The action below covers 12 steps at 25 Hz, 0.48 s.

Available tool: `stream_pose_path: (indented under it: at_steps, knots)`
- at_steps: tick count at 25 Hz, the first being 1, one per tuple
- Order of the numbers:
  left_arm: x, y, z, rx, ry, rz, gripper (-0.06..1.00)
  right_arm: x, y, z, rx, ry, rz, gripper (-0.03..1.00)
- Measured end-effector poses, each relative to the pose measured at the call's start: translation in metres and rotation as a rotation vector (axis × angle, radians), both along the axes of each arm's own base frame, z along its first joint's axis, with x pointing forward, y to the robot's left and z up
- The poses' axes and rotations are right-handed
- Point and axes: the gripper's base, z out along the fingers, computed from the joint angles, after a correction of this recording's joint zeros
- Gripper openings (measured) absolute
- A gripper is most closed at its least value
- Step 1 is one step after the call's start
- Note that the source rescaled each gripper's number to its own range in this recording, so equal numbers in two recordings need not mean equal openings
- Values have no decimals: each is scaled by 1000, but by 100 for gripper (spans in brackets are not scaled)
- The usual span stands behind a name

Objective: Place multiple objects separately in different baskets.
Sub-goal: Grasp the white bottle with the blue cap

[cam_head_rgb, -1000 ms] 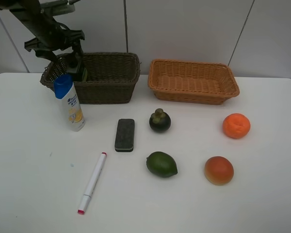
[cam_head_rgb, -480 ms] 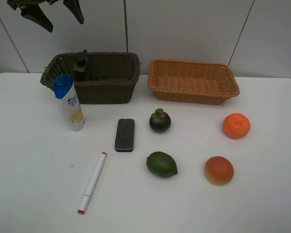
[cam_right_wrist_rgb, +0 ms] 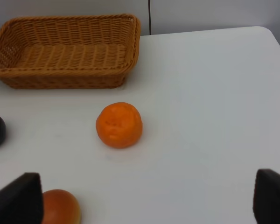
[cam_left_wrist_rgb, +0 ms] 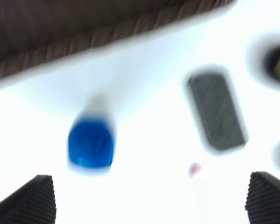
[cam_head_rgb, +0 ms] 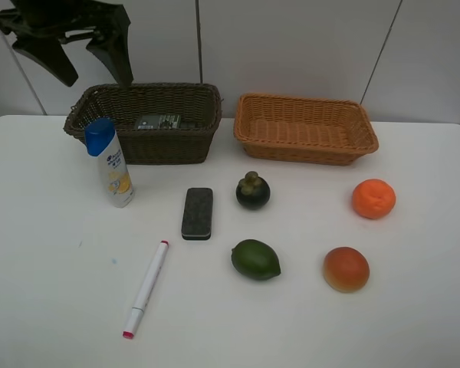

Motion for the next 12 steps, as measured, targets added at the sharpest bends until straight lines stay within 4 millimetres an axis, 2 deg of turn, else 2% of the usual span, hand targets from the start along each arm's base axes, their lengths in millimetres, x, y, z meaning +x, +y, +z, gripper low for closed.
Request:
stream_pose_path:
  at_steps: [2, 6, 12]
  knots:
    - [-14, 7, -17, 55, 57, -10, 100, 0, 0, 0, 0, 0, 0, 100]
    - [-26, 14, -49, 121, 164, -18, 100, 0, 0, 0, 0, 0, 0, 100]
    - [-12, 11, -78, 132, 147, 3, 100, 0, 0, 0, 0, 0, 0, 100]
